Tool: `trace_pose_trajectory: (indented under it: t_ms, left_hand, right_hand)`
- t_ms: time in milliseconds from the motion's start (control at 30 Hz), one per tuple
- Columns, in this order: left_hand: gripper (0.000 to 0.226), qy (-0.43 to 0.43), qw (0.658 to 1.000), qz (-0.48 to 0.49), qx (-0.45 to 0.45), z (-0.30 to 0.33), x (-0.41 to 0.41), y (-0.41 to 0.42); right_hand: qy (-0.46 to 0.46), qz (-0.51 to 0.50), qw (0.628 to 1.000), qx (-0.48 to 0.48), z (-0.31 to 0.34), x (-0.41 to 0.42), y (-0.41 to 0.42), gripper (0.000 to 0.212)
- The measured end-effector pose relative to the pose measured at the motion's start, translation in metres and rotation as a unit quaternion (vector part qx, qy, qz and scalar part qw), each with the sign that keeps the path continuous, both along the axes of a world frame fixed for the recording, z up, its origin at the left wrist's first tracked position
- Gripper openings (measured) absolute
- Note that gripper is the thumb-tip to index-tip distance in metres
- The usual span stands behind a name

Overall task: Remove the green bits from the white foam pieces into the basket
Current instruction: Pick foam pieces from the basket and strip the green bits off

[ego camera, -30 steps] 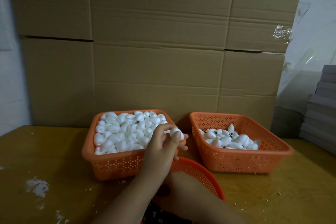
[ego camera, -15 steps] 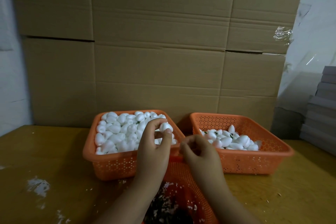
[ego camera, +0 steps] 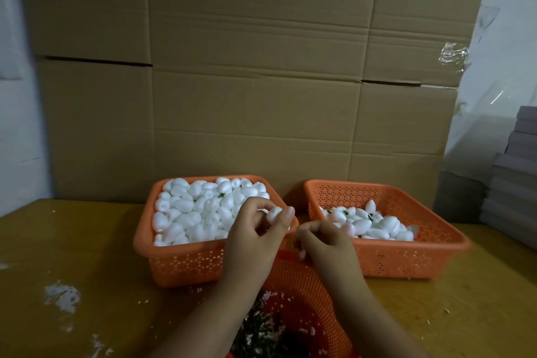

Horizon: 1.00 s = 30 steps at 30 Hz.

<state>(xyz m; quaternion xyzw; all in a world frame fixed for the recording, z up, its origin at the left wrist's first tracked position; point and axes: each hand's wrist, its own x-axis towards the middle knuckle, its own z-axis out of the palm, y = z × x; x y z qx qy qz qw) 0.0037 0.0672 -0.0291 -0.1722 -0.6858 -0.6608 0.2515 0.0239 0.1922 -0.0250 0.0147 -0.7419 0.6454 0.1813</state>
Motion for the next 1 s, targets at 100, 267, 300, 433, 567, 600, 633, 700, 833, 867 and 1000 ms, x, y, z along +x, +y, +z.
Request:
trace_pose_trajectory:
  t_ms: [100, 267, 300, 433, 567, 600, 633, 700, 833, 867, 1000]
  left_hand:
    - [0.016, -0.011, 1.0, 0.002, 0.011, -0.0009, -0.0022, -0.001]
    - [0.022, -0.028, 0.999, -0.02, 0.013, -0.001, -0.0003, -0.0006]
    - [0.027, -0.032, 0.999, -0.021, 0.012, -0.0008, 0.0001, -0.0003]
    - [0.039, -0.031, 0.999, -0.016, 0.007, -0.0026, -0.0023, 0.0]
    - [0.036, -0.02, 0.998, -0.048, 0.034, -0.0018, -0.001, -0.0001]
    - [0.031, -0.018, 0.998, -0.053, 0.035, -0.0017, -0.0007, 0.0003]
    - [0.026, -0.017, 0.998, -0.054, 0.033, -0.0011, 0.0, 0.0009]
    - [0.024, -0.013, 0.998, -0.054, 0.028, -0.0003, 0.0007, 0.0025]
    - [0.01, -0.001, 0.999, -0.048, 0.011, -0.001, -0.0001, 0.0035]
    - [0.013, 0.001, 0.999, -0.045, 0.007, -0.0016, -0.0009, 0.003]
    - [0.022, -0.002, 1.0, -0.015, 0.004, -0.0027, -0.0018, 0.0013]
  right_hand:
    - [-0.005, 0.002, 1.0, 0.001, 0.0005, 0.0003, -0.0004, 0.012]
    - [-0.012, -0.005, 1.0, 0.008, 0.0008, 0.0003, -0.001, 0.012]
    - [-0.014, -0.005, 1.0, 0.009, 0.0009, 0.0001, -0.0011, 0.012]
    - [-0.016, -0.004, 1.0, 0.01, 0.0004, -0.0002, -0.0012, 0.012]
    - [-0.016, -0.004, 1.0, 0.007, 0.0, -0.0006, -0.0012, 0.011]
    - [-0.014, -0.003, 1.0, 0.008, 0.0002, -0.0007, -0.0014, 0.011]
    - [-0.013, -0.002, 1.0, 0.008, 0.0004, -0.001, -0.0017, 0.011]
    - [-0.012, -0.001, 1.0, 0.008, 0.0005, -0.0015, -0.0022, 0.011]
    - [-0.009, -0.002, 1.0, 0.006, 0.0001, -0.0021, -0.0016, 0.011]
    - [-0.007, -0.001, 1.0, 0.007, 0.0, -0.0022, -0.0015, 0.011]
    - [-0.005, 0.001, 1.0, 0.01, -0.0011, -0.001, 0.0, 0.012]
